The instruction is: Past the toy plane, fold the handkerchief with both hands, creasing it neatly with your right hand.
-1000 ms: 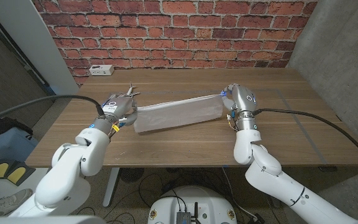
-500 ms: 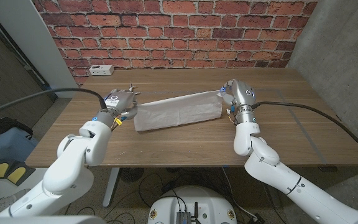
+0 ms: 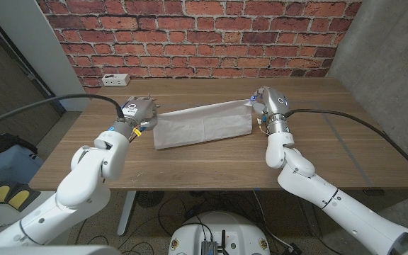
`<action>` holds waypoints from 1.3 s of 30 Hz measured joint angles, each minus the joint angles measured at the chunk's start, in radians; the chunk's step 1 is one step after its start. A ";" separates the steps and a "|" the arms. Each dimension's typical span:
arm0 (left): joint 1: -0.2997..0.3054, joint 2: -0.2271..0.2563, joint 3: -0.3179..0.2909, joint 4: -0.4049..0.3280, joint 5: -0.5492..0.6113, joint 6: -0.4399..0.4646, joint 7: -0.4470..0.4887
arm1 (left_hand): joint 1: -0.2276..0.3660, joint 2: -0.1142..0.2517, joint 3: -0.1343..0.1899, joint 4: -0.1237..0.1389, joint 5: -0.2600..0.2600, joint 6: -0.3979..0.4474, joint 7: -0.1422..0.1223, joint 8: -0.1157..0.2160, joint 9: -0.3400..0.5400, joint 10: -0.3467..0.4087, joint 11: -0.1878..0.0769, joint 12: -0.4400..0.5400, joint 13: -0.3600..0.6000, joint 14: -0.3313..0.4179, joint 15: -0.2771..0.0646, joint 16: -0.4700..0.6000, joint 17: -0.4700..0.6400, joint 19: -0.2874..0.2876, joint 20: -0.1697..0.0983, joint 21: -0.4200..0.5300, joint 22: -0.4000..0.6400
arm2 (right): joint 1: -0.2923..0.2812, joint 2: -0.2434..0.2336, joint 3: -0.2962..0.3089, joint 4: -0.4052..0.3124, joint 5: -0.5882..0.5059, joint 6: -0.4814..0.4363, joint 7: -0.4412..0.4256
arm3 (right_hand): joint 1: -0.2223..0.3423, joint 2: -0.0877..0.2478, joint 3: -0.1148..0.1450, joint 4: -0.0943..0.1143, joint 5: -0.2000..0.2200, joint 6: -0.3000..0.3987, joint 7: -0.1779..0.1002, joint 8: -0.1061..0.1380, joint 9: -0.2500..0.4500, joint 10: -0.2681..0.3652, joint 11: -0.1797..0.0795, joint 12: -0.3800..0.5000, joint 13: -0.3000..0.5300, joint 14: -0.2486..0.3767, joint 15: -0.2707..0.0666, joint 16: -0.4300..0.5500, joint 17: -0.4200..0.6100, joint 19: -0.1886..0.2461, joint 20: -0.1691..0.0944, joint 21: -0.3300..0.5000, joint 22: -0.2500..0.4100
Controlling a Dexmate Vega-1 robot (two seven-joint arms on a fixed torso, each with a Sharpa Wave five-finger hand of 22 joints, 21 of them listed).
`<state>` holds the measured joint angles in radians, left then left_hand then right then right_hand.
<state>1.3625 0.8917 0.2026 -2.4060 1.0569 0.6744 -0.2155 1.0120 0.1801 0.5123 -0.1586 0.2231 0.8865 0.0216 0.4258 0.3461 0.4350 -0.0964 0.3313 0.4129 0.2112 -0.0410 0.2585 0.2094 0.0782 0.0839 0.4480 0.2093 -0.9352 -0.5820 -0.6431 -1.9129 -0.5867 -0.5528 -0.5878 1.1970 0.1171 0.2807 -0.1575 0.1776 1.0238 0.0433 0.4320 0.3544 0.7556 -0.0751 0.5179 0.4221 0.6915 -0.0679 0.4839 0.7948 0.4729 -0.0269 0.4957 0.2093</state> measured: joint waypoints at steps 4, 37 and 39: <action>-0.029 0.010 0.020 0.012 -0.007 0.004 -0.002 | -0.001 -0.001 0.000 0.000 0.007 0.000 0.000 0.006 0.000 0.000 0.000 0.000 0.000 0.000 0.000 0.000 0.000 0.000 0.000 0.000 0.000 | 0.020 0.003 -0.007 0.026 0.009 0.008 0.004 | 0.000 0.000 0.000 0.000 0.000 0.000 0.000 0.000 0.000 0.000 0.000 0.000 0.000 0.000 0.000 -0.001 0.003 0.000 0.000 0.000 0.000; -0.269 0.068 0.207 0.127 -0.061 0.078 -0.044 | -0.005 -0.005 0.000 0.000 0.009 0.014 0.014 0.015 0.000 0.000 0.000 0.000 0.000 0.000 0.000 0.000 0.000 0.000 0.000 0.008 0.000 | 0.203 0.051 -0.079 0.279 0.087 0.117 0.028 | 0.000 0.000 0.009 -0.002 -0.001 0.001 0.001 -0.003 0.000 0.000 0.000 0.004 0.000 0.002 0.002 -0.015 0.014 -0.009 0.002 0.011 -0.005; -0.286 0.069 0.224 0.137 -0.056 0.081 -0.051 | -0.005 -0.005 0.000 0.000 0.009 0.014 0.014 0.016 0.000 0.000 0.000 0.000 0.000 0.000 0.000 0.000 0.000 0.000 0.000 0.008 0.000 | 0.209 0.052 -0.082 0.286 0.089 0.119 0.029 | 0.000 0.000 0.009 -0.002 -0.001 0.001 0.001 -0.003 0.000 0.000 0.000 0.004 0.000 0.002 0.002 -0.015 0.014 -0.009 0.002 0.011 -0.005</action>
<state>1.0765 0.9611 0.4268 -2.2690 1.0010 0.7553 -0.2665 1.0068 0.1749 0.5124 -0.1587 0.2320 0.9007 0.0356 0.4413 0.3462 0.4350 -0.0963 0.3313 0.4131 0.2111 -0.0410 0.2585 0.2095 0.0782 0.0839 0.4557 0.2094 -0.7261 -0.5303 -0.7254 -1.6267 -0.4978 -0.4339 -0.5591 1.1968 0.1169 0.2895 -0.1594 0.1769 1.0251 0.0447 0.4292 0.3544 0.7553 -0.0749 0.5218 0.4222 0.6931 -0.0661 0.4693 0.8087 0.4643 -0.0249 0.5071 0.2043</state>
